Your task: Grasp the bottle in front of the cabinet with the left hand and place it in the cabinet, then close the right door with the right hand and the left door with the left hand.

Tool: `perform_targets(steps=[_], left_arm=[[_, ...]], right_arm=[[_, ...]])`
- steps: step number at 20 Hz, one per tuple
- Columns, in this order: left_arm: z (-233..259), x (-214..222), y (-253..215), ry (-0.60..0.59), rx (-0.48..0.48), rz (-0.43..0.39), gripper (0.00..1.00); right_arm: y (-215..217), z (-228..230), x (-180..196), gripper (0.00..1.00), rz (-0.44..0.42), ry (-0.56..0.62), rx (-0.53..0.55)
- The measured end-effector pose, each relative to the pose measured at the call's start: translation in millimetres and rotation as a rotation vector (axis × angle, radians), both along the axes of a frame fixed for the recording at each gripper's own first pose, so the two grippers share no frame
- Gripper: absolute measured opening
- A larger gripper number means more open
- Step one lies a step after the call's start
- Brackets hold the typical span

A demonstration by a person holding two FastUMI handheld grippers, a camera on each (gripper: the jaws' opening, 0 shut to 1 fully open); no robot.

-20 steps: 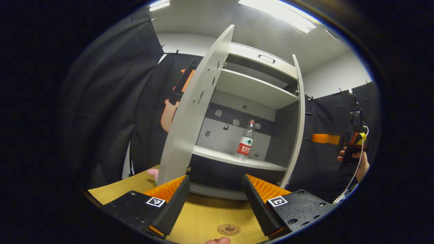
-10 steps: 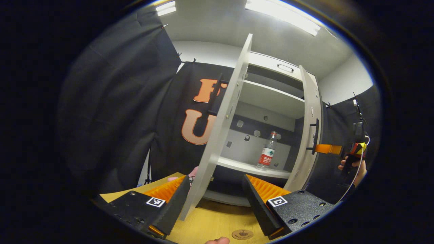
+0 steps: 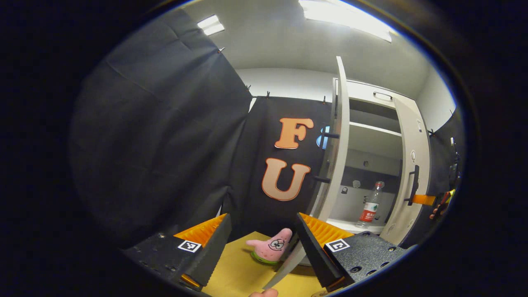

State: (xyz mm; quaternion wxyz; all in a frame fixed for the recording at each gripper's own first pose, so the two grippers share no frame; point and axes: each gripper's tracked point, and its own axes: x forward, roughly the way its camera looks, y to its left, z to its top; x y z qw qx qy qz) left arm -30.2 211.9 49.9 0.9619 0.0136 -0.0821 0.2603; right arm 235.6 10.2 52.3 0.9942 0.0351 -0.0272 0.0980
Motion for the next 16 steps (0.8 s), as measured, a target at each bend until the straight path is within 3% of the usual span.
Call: perform_targets(steps=[5, 8, 12, 16], left_arm=[[39.1, 32.9, 26.3, -0.038, 0.060, 0.036, 0.94], [63.0, 58.7, 30.2, -0.057, 0.090, 0.015, 0.94], [59.7, 90.6, 28.7, -0.035, 0.103, -0.021, 0.94], [65.8, 93.2, 21.2, -0.063, 0.106, -0.049, 0.89]], right_arm=[[-9.7, -6.2, -23.4, 0.95, -0.021, 0.012, -0.008], [-12.0, -22.3, -57.7, 0.95, -0.003, 0.029, -0.027], [-18.7, -41.7, -96.7, 0.95, -0.002, 0.055, -0.047], [-39.7, -48.8, -118.9, 0.96, -0.042, 0.056, -0.053]])
